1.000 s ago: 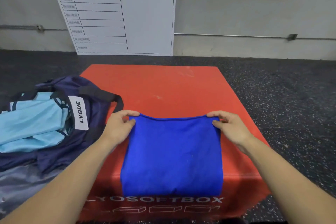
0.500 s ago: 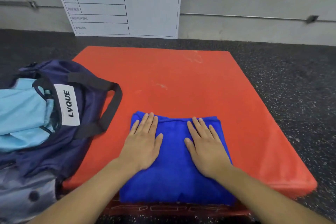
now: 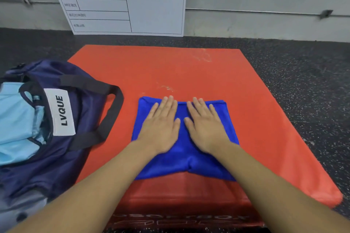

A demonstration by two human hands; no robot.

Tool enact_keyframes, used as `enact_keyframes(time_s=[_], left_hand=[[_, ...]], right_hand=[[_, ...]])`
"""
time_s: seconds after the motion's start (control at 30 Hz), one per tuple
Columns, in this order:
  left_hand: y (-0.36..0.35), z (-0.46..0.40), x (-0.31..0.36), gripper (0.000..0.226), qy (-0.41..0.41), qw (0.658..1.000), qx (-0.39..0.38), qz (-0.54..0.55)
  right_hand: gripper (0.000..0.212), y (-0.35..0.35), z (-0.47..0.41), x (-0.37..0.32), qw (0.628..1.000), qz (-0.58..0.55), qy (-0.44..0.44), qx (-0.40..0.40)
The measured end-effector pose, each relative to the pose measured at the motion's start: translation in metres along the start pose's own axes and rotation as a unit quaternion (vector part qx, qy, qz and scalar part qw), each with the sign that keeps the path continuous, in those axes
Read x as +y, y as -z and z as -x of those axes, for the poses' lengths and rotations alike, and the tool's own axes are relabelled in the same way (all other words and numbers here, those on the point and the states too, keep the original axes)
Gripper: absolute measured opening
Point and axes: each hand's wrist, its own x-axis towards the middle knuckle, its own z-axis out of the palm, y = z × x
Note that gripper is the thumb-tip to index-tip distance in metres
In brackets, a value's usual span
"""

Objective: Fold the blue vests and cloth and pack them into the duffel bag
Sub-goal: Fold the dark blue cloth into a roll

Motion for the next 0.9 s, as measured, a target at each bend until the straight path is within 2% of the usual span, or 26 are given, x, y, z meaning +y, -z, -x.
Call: enact_keyframes(time_s=[0.07,0.13,0.2,0.3,0.4,0.6,0.73,0.8,0.9], left_hand=[[-0.006,0.020,0.008,0.080,-0.032,0.999,-0.008,-0.009],[-0.010,0.034,0.000,0.084,-0.016,0.999,-0.030,0.000],[-0.006,0.043,-0.010,0.084,0.005,1.000,-0.014,0.019],[-0.006,0.072,-0.002,0.070,-0.047,0.999,0.017,0.000],[-0.010,0.099,-0.006,0.066,-0.078,0.997,-0.021,0.000],[0.012,0.123,-0.035,0.072,-0.135,0.988,-0.070,-0.009],[0.020,0.155,-0.056,0.064,-0.135,0.987,-0.083,0.003],[0.026,0.170,-0.062,0.060,-0.130,0.988,-0.089,0.006],[0.030,0.188,-0.072,0.060,-0.124,0.989,-0.069,0.030]], right_hand=[[0.081,-0.007,0.014,-0.015,0.999,-0.004,0.037,-0.018],[0.084,-0.013,0.025,-0.011,0.998,-0.004,0.038,-0.044],[0.085,-0.010,0.030,-0.004,0.999,-0.009,0.015,-0.037],[0.079,-0.007,0.054,-0.013,0.998,-0.026,0.046,-0.027],[0.071,-0.008,0.084,-0.018,0.994,-0.018,0.095,-0.057],[0.075,0.023,0.118,0.025,0.985,0.015,0.129,-0.117],[0.067,0.033,0.144,0.056,0.980,0.027,0.140,-0.136],[0.066,0.037,0.154,0.066,0.981,0.000,0.141,-0.131],[0.056,0.041,0.170,0.082,0.985,-0.110,0.109,-0.082]])
